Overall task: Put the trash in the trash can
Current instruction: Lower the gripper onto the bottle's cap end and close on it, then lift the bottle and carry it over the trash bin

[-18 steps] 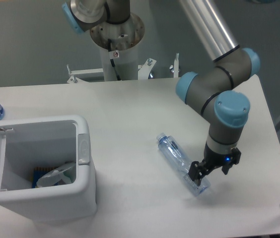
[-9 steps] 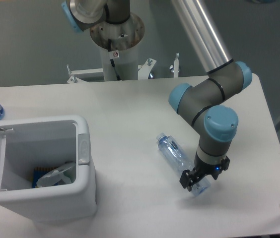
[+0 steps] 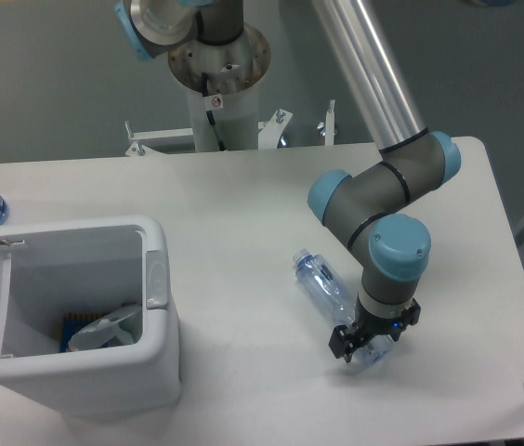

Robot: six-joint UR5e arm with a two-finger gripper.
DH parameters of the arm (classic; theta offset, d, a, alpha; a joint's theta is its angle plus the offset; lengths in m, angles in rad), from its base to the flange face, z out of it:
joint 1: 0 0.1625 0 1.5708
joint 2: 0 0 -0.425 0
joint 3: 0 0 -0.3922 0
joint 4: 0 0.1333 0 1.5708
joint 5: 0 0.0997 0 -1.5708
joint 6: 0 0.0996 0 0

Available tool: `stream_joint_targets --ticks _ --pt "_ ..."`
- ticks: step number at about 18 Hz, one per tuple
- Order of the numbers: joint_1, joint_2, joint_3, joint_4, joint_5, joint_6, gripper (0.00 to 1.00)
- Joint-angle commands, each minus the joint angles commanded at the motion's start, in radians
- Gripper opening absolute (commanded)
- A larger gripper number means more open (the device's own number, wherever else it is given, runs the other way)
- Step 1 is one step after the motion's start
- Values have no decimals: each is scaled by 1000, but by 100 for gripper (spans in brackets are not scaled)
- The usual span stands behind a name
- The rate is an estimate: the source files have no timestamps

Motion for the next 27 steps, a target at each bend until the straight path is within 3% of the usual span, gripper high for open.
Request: stream_joint_targets --ticks 2,4,16,27 --pt "0 3 -2 2 0 2 74" --pt "0 2 -3 3 2 5 67" --pt "0 18 5 5 0 12 63" --pt "0 64 64 -2 -11 11 63"
